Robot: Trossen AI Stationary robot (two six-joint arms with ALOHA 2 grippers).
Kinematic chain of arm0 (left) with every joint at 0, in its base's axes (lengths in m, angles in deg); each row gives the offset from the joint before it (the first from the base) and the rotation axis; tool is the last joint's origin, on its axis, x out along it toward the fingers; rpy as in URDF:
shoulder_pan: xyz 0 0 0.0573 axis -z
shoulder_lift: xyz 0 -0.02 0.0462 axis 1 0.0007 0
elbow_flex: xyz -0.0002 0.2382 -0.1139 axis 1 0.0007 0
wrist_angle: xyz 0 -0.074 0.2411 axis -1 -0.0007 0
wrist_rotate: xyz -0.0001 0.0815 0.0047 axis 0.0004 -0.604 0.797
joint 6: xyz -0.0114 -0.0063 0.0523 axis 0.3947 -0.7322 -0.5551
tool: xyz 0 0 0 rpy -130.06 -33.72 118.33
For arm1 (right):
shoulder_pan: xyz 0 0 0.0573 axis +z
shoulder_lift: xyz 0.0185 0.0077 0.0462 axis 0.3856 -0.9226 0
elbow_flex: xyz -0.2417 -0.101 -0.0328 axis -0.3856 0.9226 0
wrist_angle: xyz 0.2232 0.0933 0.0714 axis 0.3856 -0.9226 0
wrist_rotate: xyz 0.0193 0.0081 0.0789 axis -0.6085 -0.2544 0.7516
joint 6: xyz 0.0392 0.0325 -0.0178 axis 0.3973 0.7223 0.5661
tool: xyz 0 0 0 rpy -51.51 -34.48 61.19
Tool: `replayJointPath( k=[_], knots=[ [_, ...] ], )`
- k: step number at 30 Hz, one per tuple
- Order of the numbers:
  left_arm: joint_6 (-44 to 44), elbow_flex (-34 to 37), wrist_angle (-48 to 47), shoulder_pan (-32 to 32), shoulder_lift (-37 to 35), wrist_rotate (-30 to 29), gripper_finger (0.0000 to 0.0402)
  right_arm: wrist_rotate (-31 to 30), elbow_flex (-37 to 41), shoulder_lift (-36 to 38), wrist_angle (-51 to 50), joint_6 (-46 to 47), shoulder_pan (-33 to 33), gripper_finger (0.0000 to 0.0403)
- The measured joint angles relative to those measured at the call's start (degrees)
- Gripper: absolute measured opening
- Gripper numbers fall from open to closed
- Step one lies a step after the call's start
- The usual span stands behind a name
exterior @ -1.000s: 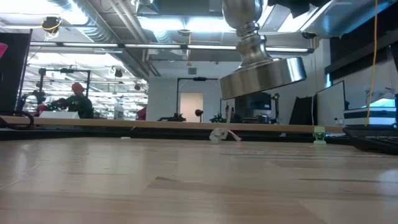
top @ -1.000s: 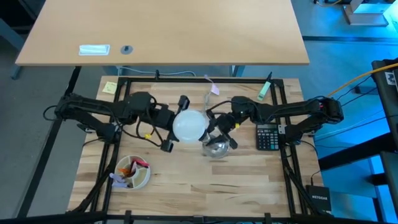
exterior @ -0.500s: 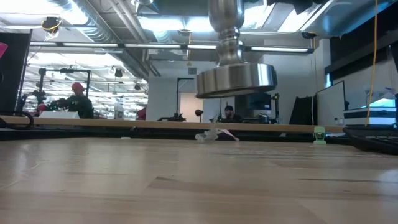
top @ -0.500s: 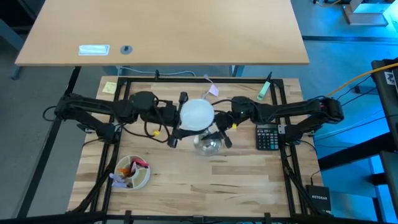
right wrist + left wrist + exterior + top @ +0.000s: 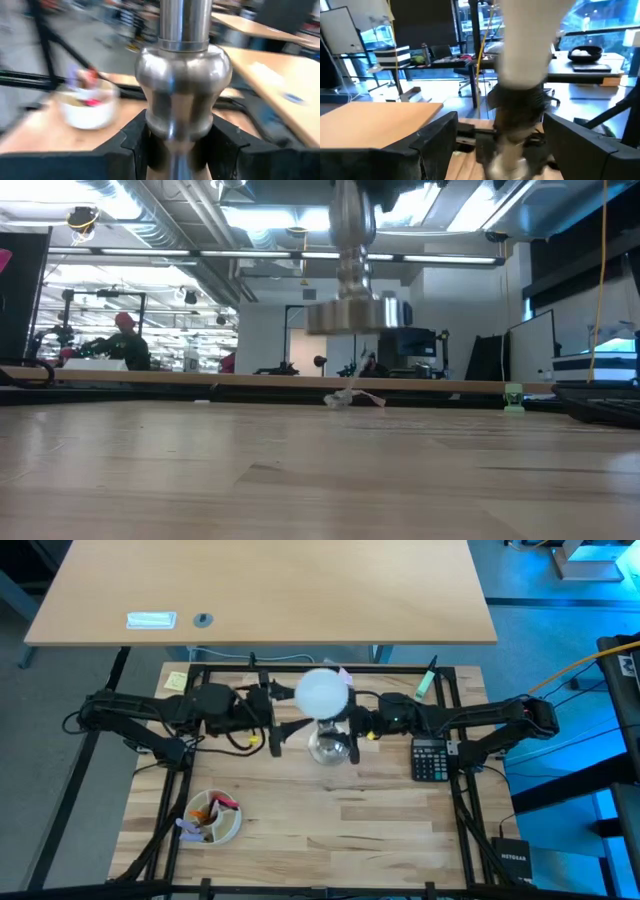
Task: Screw lightbulb
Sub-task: Insert the lightbulb into the silver lamp
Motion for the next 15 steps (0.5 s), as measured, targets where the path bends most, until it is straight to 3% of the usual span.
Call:
replayJointPath(
  k=[10,12,15],
  knots=[
    [5.0,-0.1,-1.2,-0.7,0.0,-0.4,0.0281,-20.6,0.0,0.0,-4.6,-2.2,-0.1,0.0144],
    [5.2,-0.1,-1.2,-0.5,0.5,-3.4,0.0281,-23.0,0.0,0.0,-5.2,-2.1,-0.1,0.0144],
    [4.8,-0.2,-1.3,0.8,1.9,-13.6,0.0281,-24.7,0.0,0.0,-5.7,-2.1,-0.1,0.0144]
  ],
)
